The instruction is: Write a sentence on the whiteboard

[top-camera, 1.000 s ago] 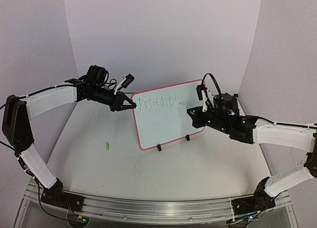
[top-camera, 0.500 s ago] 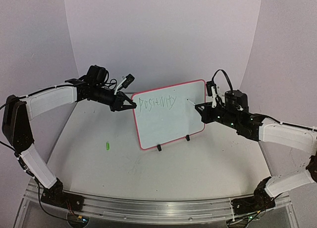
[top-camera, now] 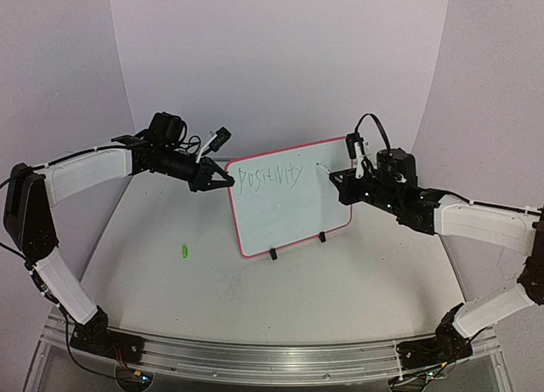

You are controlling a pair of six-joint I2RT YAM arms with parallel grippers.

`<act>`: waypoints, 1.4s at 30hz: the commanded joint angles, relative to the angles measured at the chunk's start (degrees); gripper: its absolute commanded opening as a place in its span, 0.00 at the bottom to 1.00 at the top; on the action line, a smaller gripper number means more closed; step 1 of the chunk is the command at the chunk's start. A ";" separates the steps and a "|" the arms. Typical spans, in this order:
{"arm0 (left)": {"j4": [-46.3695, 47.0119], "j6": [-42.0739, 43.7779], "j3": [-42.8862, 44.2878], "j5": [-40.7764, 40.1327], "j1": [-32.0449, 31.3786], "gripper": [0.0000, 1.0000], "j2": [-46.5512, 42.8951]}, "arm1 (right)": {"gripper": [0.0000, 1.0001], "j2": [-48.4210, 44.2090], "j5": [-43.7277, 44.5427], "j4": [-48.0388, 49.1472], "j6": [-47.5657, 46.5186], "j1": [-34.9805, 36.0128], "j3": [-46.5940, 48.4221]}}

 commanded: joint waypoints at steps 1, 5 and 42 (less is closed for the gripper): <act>-4.12 1.90 0.05 -2.74 -1.05 0.00 -0.15 | 0.00 1.64 1.57 2.61 -1.27 -0.08 3.52; -4.11 1.91 0.08 -2.74 -1.09 0.00 -0.14 | 0.00 2.78 3.14 2.78 -1.46 -0.05 3.97; -4.20 1.91 0.40 -2.72 -1.09 0.00 0.24 | 0.00 -1.75 1.84 3.47 2.72 0.23 -0.62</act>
